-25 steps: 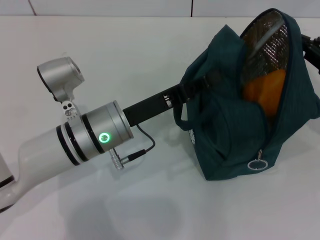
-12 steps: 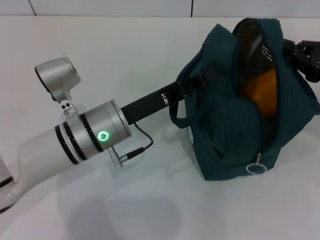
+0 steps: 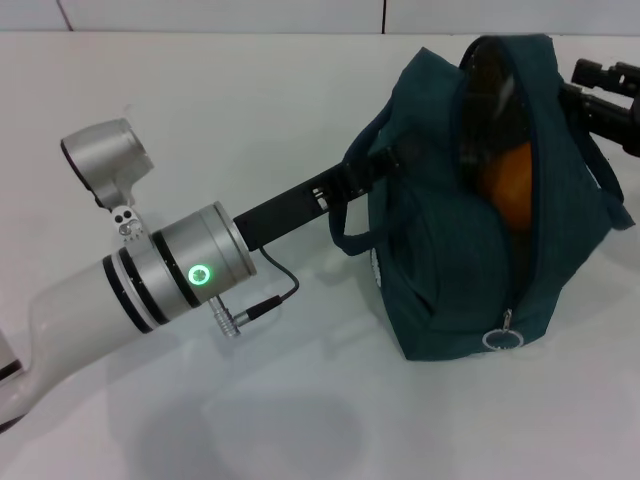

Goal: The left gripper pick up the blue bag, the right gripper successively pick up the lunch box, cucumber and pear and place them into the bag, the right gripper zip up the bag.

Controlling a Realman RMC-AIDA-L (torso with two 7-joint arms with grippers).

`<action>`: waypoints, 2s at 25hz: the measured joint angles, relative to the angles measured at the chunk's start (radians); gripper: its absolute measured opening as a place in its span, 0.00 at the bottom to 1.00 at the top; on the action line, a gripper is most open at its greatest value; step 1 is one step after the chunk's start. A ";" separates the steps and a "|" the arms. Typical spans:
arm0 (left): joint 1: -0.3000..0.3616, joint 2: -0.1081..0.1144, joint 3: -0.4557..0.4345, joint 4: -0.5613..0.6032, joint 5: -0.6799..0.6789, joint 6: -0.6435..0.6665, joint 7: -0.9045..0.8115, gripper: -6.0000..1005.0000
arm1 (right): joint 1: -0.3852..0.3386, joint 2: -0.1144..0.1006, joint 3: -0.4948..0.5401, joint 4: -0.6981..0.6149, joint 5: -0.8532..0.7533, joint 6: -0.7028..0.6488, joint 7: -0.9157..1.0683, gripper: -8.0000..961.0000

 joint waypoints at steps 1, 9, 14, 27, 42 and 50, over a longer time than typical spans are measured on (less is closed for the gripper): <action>0.001 0.000 0.001 -0.001 -0.003 0.000 0.000 0.05 | -0.003 0.000 0.005 -0.001 0.001 -0.002 0.000 0.39; 0.008 0.001 -0.002 -0.004 -0.007 0.000 0.001 0.05 | -0.050 0.005 0.046 -0.043 0.028 -0.086 -0.006 0.73; 0.009 0.001 -0.003 -0.004 -0.007 0.000 0.001 0.05 | -0.063 0.001 0.128 -0.054 0.028 -0.276 -0.022 0.77; 0.012 0.002 -0.002 -0.004 -0.018 0.000 0.003 0.05 | -0.055 -0.002 0.060 -0.148 -0.279 -0.526 0.031 0.77; 0.014 0.002 -0.002 -0.016 -0.019 0.000 0.005 0.05 | -0.065 0.012 0.059 -0.123 -0.545 -0.450 0.038 0.76; 0.014 0.003 -0.003 -0.017 -0.019 0.000 0.011 0.05 | -0.054 0.015 0.065 -0.082 -0.550 -0.391 0.033 0.75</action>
